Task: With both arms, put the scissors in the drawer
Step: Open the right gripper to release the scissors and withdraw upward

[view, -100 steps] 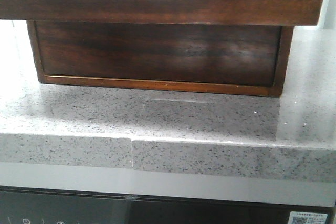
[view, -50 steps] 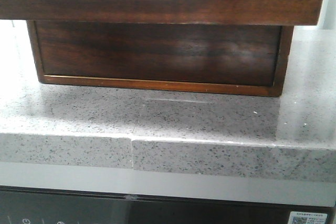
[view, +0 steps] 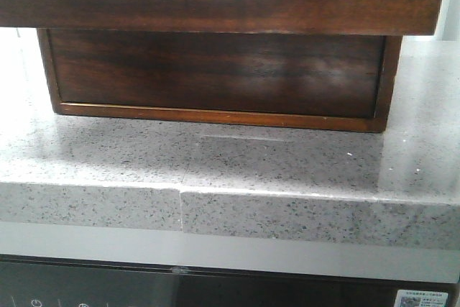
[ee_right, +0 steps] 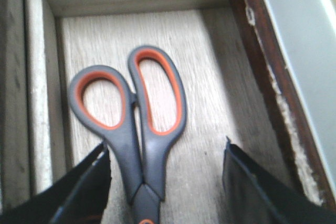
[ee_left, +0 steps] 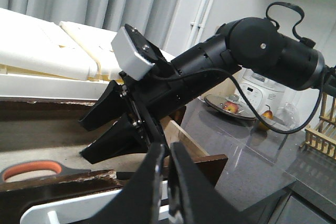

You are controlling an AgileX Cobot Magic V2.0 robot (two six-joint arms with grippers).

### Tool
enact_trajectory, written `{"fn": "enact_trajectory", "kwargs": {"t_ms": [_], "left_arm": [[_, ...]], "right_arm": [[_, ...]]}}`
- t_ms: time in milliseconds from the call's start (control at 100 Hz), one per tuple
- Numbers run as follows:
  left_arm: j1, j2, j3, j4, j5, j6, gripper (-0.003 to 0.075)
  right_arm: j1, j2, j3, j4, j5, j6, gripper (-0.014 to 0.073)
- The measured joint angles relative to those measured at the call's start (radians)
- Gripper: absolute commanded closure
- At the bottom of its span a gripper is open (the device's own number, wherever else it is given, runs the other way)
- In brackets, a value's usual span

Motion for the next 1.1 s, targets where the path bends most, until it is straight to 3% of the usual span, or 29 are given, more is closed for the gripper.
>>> {"fn": "enact_trajectory", "kwargs": {"t_ms": [100,350,490,630,870,970,1100], "left_arm": [[0.0,0.0,0.0,0.05,0.0,0.0,0.074],[0.0,-0.065,0.0,0.298,0.012,0.0,0.074],[0.0,-0.15,0.031,0.475,0.023,0.0,0.074],[0.0,-0.247,0.104,0.594,0.044,0.0,0.074],[0.0,-0.333,0.221,0.621,0.076,0.0,0.074],[0.0,-0.333,0.245,0.617,0.076,0.0,0.074],[0.0,-0.333,0.266,0.613,0.076,0.0,0.074]], "right_arm": [[0.0,-0.042,0.0,0.002,-0.004,0.0,0.0669],[-0.004,-0.276,0.015,0.06,0.133,0.006,0.0638],[-0.004,-0.495,0.171,0.092,0.156,0.006,0.0638],[-0.004,-0.797,0.462,0.099,-0.004,0.006,0.0638],[-0.006,-1.351,0.983,0.068,-0.422,0.049,0.0638],[-0.034,-1.481,1.092,0.032,-0.457,0.117,0.0638],[-0.096,-1.514,1.137,0.012,-0.455,0.153,0.0639]]}}
